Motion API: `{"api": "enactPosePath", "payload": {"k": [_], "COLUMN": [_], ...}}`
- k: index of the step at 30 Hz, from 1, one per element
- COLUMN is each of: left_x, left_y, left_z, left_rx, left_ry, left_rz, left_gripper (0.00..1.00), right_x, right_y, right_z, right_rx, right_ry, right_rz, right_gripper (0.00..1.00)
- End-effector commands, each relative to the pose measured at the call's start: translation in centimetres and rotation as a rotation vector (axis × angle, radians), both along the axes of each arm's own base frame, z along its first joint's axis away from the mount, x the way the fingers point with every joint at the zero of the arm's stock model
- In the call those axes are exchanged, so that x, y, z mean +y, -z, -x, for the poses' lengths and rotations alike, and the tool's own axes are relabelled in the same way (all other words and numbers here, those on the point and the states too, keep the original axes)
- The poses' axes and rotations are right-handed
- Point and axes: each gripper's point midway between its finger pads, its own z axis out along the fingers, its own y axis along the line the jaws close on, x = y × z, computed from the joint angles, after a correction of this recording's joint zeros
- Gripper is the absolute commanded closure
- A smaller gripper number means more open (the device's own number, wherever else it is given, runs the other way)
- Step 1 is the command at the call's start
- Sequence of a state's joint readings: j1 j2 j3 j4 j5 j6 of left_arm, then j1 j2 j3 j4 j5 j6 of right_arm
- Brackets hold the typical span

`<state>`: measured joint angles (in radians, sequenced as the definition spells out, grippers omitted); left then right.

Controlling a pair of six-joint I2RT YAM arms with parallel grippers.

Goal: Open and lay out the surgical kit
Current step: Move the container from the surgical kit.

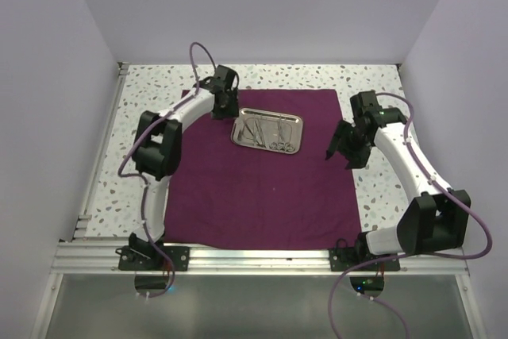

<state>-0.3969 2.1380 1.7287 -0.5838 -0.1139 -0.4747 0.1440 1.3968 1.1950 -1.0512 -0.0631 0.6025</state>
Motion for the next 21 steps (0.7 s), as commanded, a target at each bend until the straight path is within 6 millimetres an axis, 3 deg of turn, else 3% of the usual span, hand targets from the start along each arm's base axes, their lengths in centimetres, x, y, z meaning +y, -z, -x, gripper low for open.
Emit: {"api": "enactPosePath", "payload": {"k": [1, 4, 10, 16, 17, 18, 21], "left_x": [-2.2, -2.7, -2.7, -2.0, -2.0, -1.9, -1.7], "left_y": [0.2, 1.4, 2.3, 3.6, 3.9, 4.1, 3.9], "left_z": [-2.5, -3.2, -2.3, -0.8, -0.6, -0.5, -0.4], "left_rx": [-0.029, -0.003, 0.006, 0.039, 0.048, 0.055, 0.055], "left_ry": [0.133, 0.143, 0.162, 0.185, 0.191, 0.194, 0.198], "left_rz": [0.0, 0.004, 0.011, -0.013, -0.012, -0.015, -0.021], "left_gripper": [0.47, 0.51, 0.64, 0.85, 0.96, 1.0, 1.0], "right_x": [-1.1, -1.2, -1.1, -0.9, -0.8, -0.8, -0.7], "right_y": [-1.1, -0.9, -0.1, 0.6, 0.9, 0.9, 1.1], "right_z": [0.7, 0.7, 0.2, -0.3, -0.5, -0.6, -0.9], "right_rx": [-0.006, 0.014, 0.044, 0.063, 0.073, 0.072, 0.075], "right_ry": [0.025, 0.032, 0.048, 0.051, 0.05, 0.052, 0.049], "right_rz": [0.045, 0.057, 0.058, 0.056, 0.054, 0.052, 0.052], "right_gripper": [0.33, 0.34, 0.35, 0.36, 0.37, 0.37, 0.37]}}
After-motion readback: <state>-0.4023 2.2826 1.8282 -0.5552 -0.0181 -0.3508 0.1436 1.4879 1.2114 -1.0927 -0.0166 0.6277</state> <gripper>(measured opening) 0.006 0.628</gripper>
